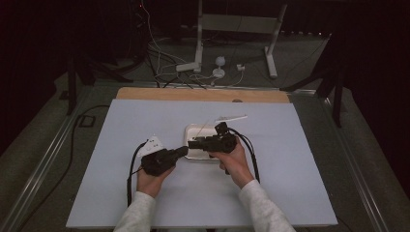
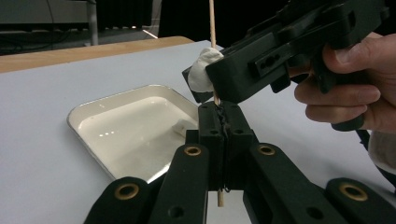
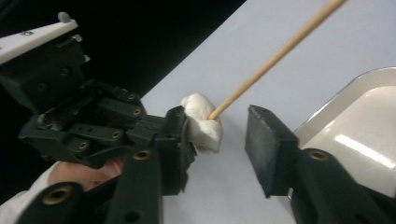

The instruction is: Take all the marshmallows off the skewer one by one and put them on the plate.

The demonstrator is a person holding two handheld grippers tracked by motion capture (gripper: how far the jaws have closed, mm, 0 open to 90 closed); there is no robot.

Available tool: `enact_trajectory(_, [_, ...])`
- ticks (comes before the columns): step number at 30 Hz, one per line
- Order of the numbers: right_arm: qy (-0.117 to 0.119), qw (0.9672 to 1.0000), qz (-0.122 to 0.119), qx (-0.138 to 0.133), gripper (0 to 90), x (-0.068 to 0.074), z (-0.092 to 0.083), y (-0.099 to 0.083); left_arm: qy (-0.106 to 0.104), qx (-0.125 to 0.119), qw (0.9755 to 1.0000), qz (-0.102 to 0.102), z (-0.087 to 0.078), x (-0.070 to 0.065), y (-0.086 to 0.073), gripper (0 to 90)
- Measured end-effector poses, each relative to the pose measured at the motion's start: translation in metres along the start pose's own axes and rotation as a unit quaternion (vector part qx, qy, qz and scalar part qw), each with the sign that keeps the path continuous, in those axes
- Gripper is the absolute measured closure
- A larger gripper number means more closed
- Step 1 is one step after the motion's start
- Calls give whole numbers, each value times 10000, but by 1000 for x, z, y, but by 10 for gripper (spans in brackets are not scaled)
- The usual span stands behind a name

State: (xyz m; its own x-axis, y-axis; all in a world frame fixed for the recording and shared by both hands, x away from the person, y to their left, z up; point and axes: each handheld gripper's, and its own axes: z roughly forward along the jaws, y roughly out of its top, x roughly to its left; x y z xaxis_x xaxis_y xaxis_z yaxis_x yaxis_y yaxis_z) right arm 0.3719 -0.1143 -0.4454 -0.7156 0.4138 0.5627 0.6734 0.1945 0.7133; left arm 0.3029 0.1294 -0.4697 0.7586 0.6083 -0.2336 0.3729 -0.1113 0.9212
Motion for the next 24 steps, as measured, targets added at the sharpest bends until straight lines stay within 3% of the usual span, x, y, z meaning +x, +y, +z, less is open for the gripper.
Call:
enact_trajectory(8, [61, 9999, -66, -60, 761, 3, -2, 1, -57, 107, 9999, 36, 3, -1, -1, 895])
enact_trajectory(16, [13, 9999, -116, -98, 781, 4, -3, 1, -54, 304, 9995, 114, 6, -1, -2, 887])
enact_trajectory(20, [47, 9998, -105, -163, 788, 5, -5, 1, 6, 457, 9988, 163, 10, -2, -3, 802])
enact_trajectory(22, [47, 9998, -119, -161, 789, 5, -5, 2, -5, 520, 9985, 190, 12, -3, -4, 810])
enact_trajectory(24, [35, 9998, -175, -101, 791, 6, -4, 2, -39, 533, 9984, 179, 13, -3, -4, 881])
